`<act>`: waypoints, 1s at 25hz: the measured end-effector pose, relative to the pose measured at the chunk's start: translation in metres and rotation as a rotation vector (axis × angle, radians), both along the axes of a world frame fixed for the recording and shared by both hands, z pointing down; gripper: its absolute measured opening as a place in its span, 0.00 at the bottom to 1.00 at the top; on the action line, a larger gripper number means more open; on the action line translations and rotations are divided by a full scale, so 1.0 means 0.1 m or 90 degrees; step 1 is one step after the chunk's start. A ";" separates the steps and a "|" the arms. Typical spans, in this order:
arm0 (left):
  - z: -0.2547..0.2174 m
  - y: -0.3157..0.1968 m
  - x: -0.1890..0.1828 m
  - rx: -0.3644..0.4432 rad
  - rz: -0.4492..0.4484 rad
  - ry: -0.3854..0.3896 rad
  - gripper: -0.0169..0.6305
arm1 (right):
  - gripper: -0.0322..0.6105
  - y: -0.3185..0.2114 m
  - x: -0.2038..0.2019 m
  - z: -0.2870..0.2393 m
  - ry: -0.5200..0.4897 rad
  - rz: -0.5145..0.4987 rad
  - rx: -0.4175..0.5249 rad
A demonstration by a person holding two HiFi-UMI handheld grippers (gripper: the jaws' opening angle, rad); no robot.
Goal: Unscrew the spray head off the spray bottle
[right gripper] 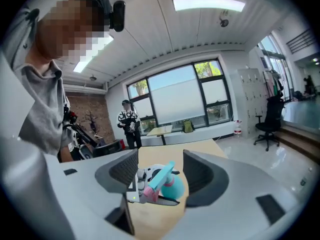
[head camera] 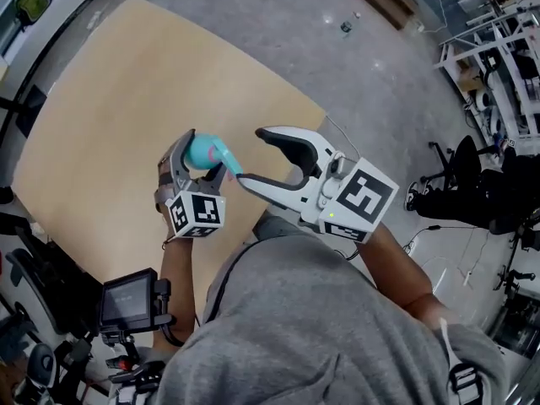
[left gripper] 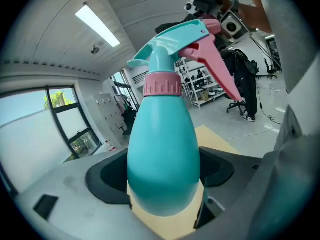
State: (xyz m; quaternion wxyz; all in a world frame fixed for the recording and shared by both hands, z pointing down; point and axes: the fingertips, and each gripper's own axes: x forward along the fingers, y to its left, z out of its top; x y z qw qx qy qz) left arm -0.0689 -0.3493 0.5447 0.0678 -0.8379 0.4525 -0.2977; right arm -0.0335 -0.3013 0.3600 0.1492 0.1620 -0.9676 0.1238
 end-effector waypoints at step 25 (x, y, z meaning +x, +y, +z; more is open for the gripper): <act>-0.45 1.93 0.10 -0.032 0.331 0.079 0.62 | 0.26 1.77 -0.41 0.70 0.511 -0.685 0.513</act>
